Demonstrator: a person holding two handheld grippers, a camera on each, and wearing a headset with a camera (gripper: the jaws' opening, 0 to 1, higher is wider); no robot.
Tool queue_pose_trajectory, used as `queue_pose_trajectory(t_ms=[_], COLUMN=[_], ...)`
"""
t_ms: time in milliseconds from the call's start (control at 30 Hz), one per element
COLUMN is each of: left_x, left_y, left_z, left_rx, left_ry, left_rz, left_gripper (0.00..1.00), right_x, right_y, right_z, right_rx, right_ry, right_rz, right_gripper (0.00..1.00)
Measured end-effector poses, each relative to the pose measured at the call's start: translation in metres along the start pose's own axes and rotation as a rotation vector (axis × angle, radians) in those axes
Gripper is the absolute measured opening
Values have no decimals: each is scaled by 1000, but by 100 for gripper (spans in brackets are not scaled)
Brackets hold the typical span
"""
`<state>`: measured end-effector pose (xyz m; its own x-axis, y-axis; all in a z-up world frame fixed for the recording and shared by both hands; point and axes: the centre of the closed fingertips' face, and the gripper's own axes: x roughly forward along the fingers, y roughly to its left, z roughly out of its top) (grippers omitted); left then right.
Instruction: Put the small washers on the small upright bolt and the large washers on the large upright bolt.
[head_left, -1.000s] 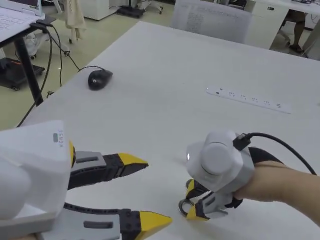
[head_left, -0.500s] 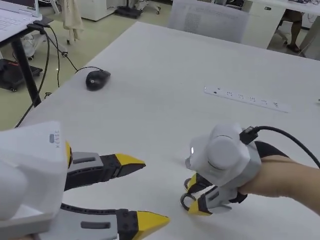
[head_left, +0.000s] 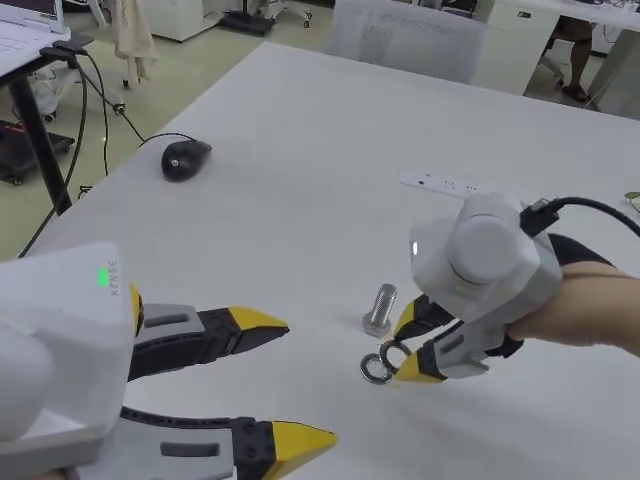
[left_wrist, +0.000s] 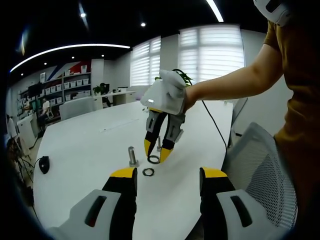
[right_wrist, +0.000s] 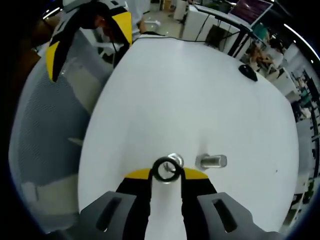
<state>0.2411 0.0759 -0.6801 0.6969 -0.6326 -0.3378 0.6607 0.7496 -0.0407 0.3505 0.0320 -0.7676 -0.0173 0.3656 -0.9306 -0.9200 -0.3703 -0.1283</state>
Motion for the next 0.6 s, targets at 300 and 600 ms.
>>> queue_pose_trajectory(t_ms=[300,600], left_x=[1,1], left_y=[1,4], left_z=[-1,-2], left_rx=[-2,-12], left_ry=[3,1], left_rz=[-2,3], left_gripper=[49,49], right_x=[-15,-14], right_y=[-36,-55], right_z=[0,5], right_rx=[9,3], right_ry=[-2,-3], right_rz=[-63,-86], right_gripper=[22,22])
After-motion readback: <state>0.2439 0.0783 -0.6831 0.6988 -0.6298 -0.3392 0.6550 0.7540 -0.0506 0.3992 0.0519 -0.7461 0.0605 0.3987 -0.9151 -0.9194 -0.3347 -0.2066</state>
